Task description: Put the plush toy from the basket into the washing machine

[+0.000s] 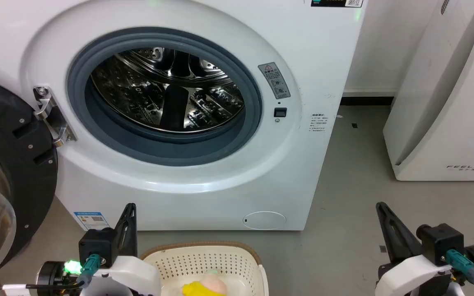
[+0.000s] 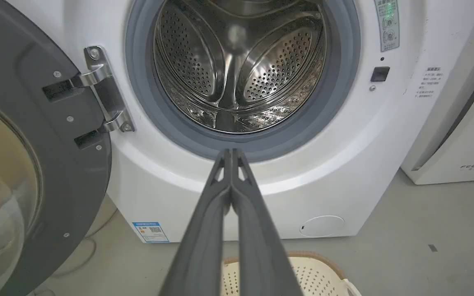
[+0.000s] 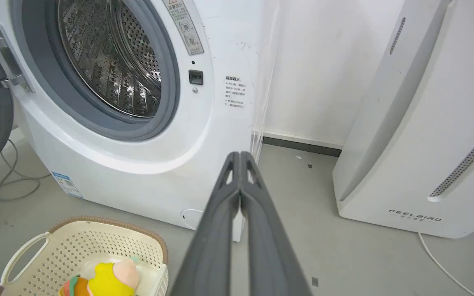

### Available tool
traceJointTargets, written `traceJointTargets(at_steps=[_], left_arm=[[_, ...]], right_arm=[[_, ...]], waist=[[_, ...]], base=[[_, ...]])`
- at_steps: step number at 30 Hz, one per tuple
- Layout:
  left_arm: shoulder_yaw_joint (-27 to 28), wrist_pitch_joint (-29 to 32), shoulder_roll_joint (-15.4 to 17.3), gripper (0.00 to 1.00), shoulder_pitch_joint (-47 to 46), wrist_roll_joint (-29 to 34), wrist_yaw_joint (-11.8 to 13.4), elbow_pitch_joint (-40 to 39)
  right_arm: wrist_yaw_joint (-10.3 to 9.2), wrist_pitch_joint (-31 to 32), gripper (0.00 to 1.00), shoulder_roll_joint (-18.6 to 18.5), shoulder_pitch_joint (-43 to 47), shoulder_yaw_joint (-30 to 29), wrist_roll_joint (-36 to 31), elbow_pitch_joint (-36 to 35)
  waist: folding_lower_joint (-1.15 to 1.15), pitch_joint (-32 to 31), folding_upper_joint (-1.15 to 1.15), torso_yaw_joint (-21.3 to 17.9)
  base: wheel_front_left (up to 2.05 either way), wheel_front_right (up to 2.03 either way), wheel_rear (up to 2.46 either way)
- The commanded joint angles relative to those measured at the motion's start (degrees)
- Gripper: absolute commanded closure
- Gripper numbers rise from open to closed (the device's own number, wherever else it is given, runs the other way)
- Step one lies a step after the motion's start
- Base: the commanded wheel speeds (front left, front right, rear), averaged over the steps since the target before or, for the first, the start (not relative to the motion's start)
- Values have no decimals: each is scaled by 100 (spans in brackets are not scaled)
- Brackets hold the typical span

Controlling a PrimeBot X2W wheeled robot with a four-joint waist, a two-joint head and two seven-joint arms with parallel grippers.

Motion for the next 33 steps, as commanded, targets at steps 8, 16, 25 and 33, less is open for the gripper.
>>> traceJointTargets(at_steps=[8, 16, 25, 33], left_arm=[[13, 2, 1, 100, -82, 15, -24, -25], [13, 2, 1, 100, -82, 15, -24, -25], [13, 2, 1, 100, -82, 15, -24, -25], [-7, -3, 0, 0, 3, -3, 5, 6]], right_arm=[[-4, 8, 100, -3, -79, -3, -44, -23], [-4, 8, 100, -3, -79, -3, -44, -23], [-4, 8, 100, -3, -79, -3, -44, -23], [1, -4, 0, 0, 2, -2, 6, 3]], waist=[[0, 0, 0, 0], [0, 0, 0, 0], [0, 0, 0, 0], [0, 1, 0, 0]], base=[[0, 0, 0], [0, 0, 0], [0, 0, 0], [0, 0, 0]])
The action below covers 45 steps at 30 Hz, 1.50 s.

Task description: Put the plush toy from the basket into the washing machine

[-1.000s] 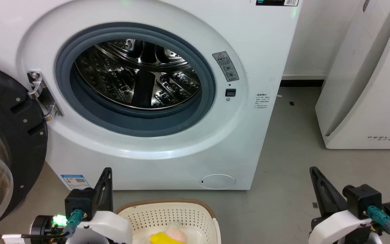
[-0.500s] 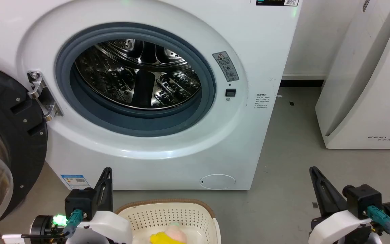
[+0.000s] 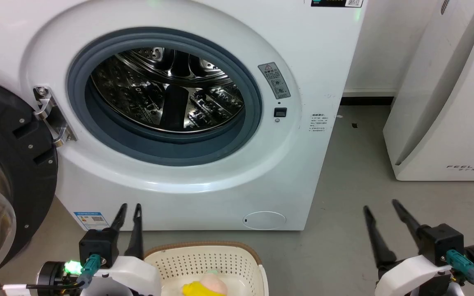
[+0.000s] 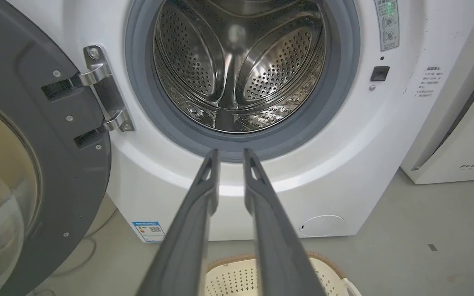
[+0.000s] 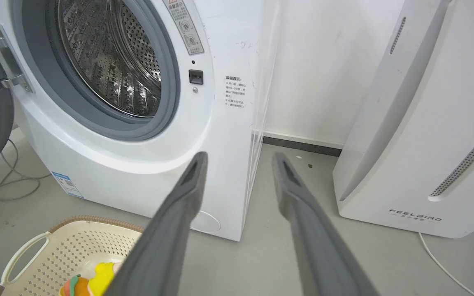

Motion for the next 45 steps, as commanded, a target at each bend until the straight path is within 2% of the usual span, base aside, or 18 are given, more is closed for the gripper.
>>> traceJointTargets(at_steps=[1, 20, 35, 45], left_arm=[[-4, -10, 0, 0, -2, -7, 8, 5], [-165, -237, 0, 0, -224, -131, 57, 461], [-418, -346, 72, 0, -884, -184, -114, 1950], [-582, -220, 217, 0, -1359, -220, -154, 2661]], right_arm=[[0, -10, 0, 0, 1, -7, 10, -2], [-1, -236, 0, 0, -31, -84, 343, -132], [-2, -427, 0, -1, -254, -88, 649, -256], [-2, -546, 0, -1, -504, -95, 849, -385]], waist=[[0, 1, 0, 0], [0, 190, 0, -51], [0, 740, 0, -303], [0, 1313, 0, -452]], base=[[0, 0, 0], [0, 0, 0], [0, 0, 0], [0, 0, 0]])
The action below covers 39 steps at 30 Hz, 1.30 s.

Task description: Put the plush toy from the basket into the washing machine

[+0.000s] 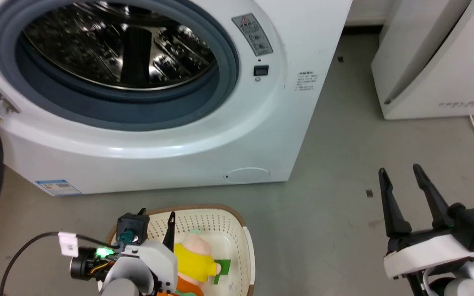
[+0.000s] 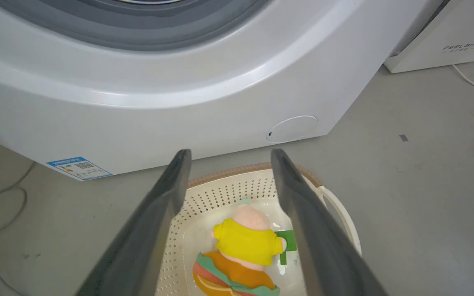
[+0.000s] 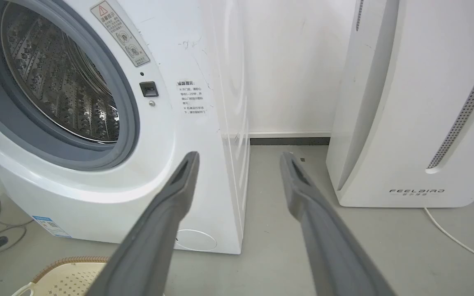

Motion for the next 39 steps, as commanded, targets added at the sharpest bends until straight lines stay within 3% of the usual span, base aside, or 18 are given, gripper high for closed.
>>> traceJointTargets(at_steps=[1, 22, 39], left_arm=[[-84, 36, 46, 0, -204, -13, -12, 209], [-729, 1183, 442, 0, -1371, 32, -129, 1655], [-1132, 1479, 666, 0, -2246, -62, -132, 2657]], right_arm=[[-2, -75, 0, -1, -153, -17, 86, -77], [-3, -362, 0, -1, -729, -10, 541, -525], [-4, -564, 0, -2, -1114, -2, 864, -841]], waist=[[0, 212, 0, -59], [0, 1807, 0, -418], [0, 2822, 0, -605]], base=[[0, 0, 0], [0, 0, 0], [0, 0, 0]])
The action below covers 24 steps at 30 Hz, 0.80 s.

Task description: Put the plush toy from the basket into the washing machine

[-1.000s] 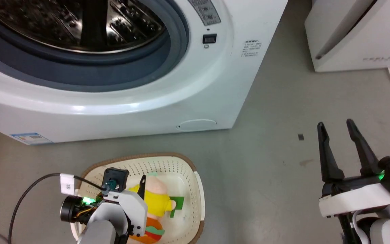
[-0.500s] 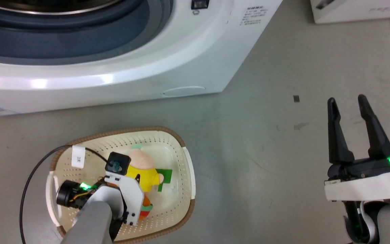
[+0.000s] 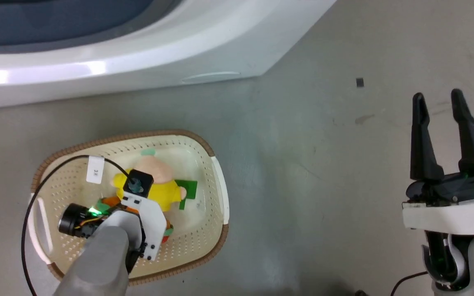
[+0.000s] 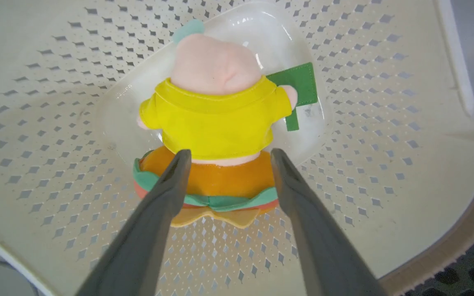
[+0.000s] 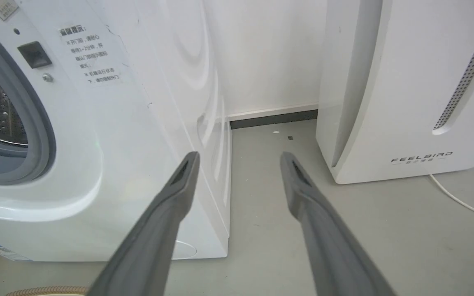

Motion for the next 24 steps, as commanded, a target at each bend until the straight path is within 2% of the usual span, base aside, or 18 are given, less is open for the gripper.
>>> traceJointTargets(at_steps=[1, 14, 24], left_arm=[[-64, 21, 62, 0, -215, -25, 17, 179], [-404, -402, 161, 0, -907, -83, 211, 943], [-666, -463, 217, 0, -1301, -181, 272, 1533]], right_arm=[[-3, -74, 0, -2, -155, 0, 82, -87], [-3, -229, 0, -2, -448, 43, 286, -251], [-4, -348, 0, -2, -625, 50, 437, -374]], waist=[[-1, 170, 0, -33], [-1, 779, 0, -151], [-1, 1120, 0, -232]], base=[[0, 0, 0], [0, 0, 0], [0, 0, 0]])
